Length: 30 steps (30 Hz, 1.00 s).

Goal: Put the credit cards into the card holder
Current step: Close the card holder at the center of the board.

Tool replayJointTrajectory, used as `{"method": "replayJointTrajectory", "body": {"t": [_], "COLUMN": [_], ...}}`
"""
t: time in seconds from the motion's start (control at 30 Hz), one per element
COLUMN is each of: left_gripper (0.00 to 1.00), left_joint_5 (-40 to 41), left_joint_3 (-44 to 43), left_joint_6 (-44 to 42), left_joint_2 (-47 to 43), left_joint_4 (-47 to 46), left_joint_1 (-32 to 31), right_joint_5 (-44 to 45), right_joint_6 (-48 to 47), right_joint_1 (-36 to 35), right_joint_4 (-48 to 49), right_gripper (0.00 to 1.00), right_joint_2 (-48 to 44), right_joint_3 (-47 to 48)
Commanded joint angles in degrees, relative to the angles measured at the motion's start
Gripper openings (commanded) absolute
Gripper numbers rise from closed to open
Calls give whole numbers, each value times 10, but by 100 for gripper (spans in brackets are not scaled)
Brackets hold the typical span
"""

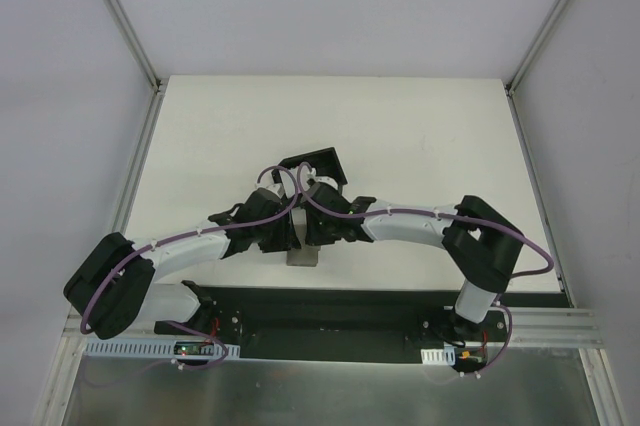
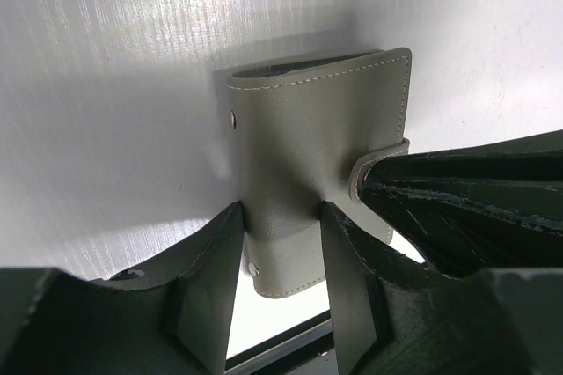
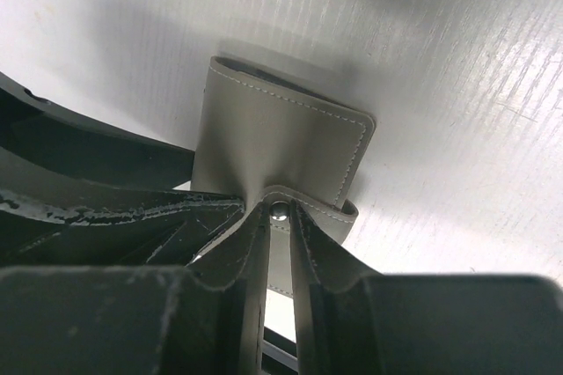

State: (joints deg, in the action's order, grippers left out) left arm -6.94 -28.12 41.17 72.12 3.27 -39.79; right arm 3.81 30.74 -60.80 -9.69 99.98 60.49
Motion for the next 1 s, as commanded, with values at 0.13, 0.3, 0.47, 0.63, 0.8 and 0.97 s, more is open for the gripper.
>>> {"method": "replayJointTrajectory", "body": {"t": [0.13,0.3,0.47,0.63,0.8,0.97], "left_gripper": [40,40,40,41,41,41], "left_joint_5": [12,15,18,18,20,24], "left_joint_3": [13,13,15,16,17,18], "left_joint_6": [-8,-6,-2,-1,1,2], "left_joint_2": [22,20,18,17,17,10], "left_joint_4": [71,70,70,70,70,70], "left_joint_1": [-9,-9,-9,-9,-9,-9], "right_joint_5": [-1,11,5,5,-1,-13], "right_joint_6": [-6,3,-1,7,13,19], "right_joint_1": [-20,-22,-21,-22,-23,-22], "right_joint_4": [-42,-68,-81,-109,-123,-122], "right_gripper": [16,12,11,11,10,10], "right_joint_2": [30,37,53,62,71,81], "right_joint_3": [25,29,39,47,49,51]}}
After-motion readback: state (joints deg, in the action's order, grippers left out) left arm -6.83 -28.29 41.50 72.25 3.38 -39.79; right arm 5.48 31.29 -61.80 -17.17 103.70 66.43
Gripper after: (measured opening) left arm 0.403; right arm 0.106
